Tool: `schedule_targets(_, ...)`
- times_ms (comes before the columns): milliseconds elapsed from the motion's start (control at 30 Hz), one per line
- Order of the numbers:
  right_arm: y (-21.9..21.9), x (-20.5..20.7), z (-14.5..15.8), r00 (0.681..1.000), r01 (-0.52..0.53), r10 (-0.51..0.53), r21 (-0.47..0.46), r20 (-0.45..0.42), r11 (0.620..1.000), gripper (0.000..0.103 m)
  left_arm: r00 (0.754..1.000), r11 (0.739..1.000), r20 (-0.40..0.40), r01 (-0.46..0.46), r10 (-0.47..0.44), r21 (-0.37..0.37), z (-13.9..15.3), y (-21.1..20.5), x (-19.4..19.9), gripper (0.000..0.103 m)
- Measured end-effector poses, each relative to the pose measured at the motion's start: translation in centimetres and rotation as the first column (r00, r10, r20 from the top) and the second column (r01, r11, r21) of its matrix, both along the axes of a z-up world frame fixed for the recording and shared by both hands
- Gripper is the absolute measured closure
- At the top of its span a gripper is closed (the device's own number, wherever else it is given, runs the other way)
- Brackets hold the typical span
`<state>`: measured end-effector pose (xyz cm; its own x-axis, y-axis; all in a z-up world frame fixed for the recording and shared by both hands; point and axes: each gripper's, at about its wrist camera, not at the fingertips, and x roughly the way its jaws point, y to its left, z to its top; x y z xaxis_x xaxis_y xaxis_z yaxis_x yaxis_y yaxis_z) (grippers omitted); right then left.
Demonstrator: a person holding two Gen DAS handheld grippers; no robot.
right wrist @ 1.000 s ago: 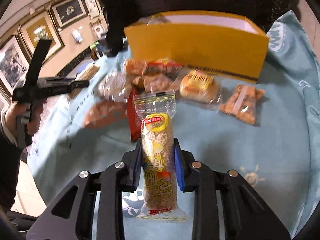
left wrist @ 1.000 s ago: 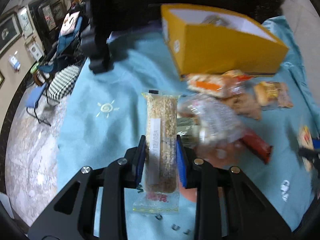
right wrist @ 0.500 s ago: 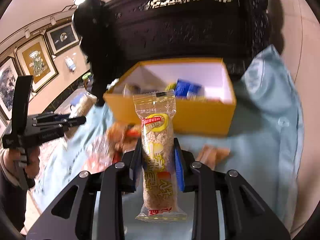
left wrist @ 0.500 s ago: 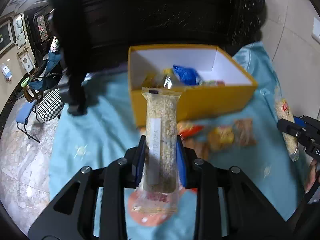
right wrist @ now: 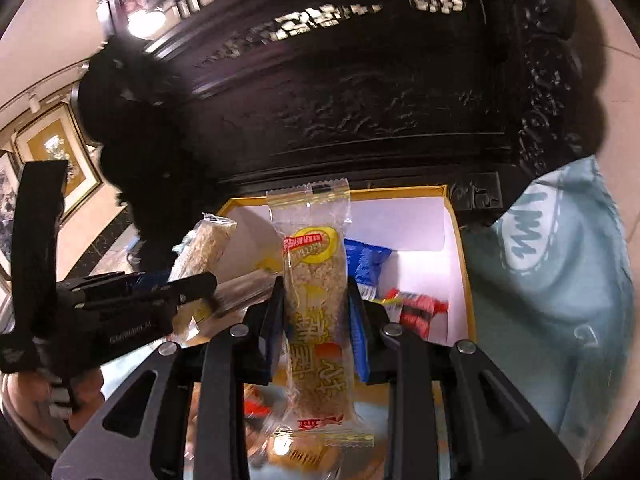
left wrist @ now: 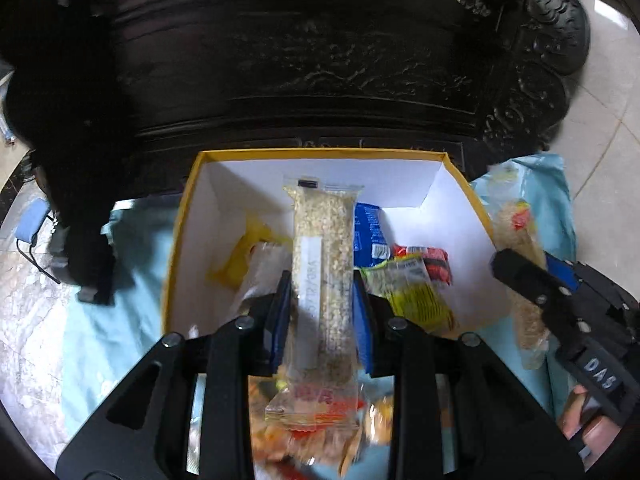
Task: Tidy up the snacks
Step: 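Carry both bars into the yellow box and open both grippers, then move both grippers back over the snack pile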
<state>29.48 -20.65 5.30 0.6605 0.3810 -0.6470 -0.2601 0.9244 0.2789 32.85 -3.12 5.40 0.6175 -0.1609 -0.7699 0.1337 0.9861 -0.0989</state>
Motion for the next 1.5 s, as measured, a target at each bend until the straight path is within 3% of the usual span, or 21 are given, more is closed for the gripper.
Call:
schedule_targets(133,0.2,2.5,-2.0,1.000,0.013,-0.013,0.000,-0.018,1.000,0.073,1.000,1.000,-0.021,0.005,-0.005,0.005,-1.6,-1.1,2.5,0.074)
schedule_targets(200,-0.1,3.0,-2.8,0.999,0.036,-0.036,0.018,-0.014,0.999,0.070,0.999,1.000,-0.032,-0.002,0.002,0.004,-2.4,-1.2,3.4,0.065)
schedule_targets(233,-0.3,3.3,-3.3,0.998,0.050,-0.050,0.019,-0.031,0.999,0.059,0.999,1.000,-0.032,-0.014,0.014,0.005,-2.6,-1.0,3.5,0.031)
schedule_targets(267,-0.4,3.4,-3.6,0.997,0.066,-0.065,0.020,-0.044,0.998,0.054,0.999,0.999,-0.019,-0.044,0.044,0.015,-2.7,-0.8,3.6,0.015)
schedule_targets(300,-0.7,3.3,-3.7,0.996,0.084,-0.083,0.029,-0.045,0.996,0.047,0.997,0.997,0.015,-0.074,0.074,0.019,-2.6,-0.4,3.3,0.012)
schedule_targets(567,-0.9,-1.3,-2.4,1.000,0.029,-0.030,0.008,0.003,1.000,0.037,0.999,0.999,0.026,-0.036,0.036,0.000,-1.2,1.2,0.0,0.012)
schedule_targets(767,-0.8,-5.8,-1.7,1.000,0.015,-0.015,-0.038,0.009,0.999,0.034,0.998,1.000,0.058,-0.022,0.023,-0.012,0.6,2.2,-4.8,0.007)
schedule_targets(967,-1.6,-10.6,-2.1,1.000,0.029,-0.029,-0.008,-0.002,1.000,0.025,0.998,1.000,0.059,0.001,-0.002,0.009,0.2,2.3,-10.1,0.007)
schedule_targets(1100,-2.7,-13.4,-4.0,0.995,0.098,-0.098,-0.084,0.006,0.992,0.006,0.997,0.999,0.067,0.028,-0.031,0.047,-1.7,2.0,-13.9,0.005)
schedule_targets(1200,-3.5,-14.0,-6.7,0.987,0.151,-0.156,-0.142,-0.023,0.978,0.005,0.997,0.996,0.074,0.018,-0.025,0.088,-3.8,2.1,-16.0,0.005)
schedule_targets(1300,-3.7,-13.2,-9.3,0.978,0.172,-0.188,-0.157,-0.094,0.973,0.005,0.997,0.999,0.070,0.009,-0.013,0.053,-5.5,2.7,-17.2,0.005)
schedule_targets(1500,-3.5,-11.5,-12.1,0.960,0.226,-0.253,-0.197,-0.123,0.954,0.010,0.998,0.999,0.058,-0.005,0.003,0.044,-7.6,3.7,-16.9,0.005)
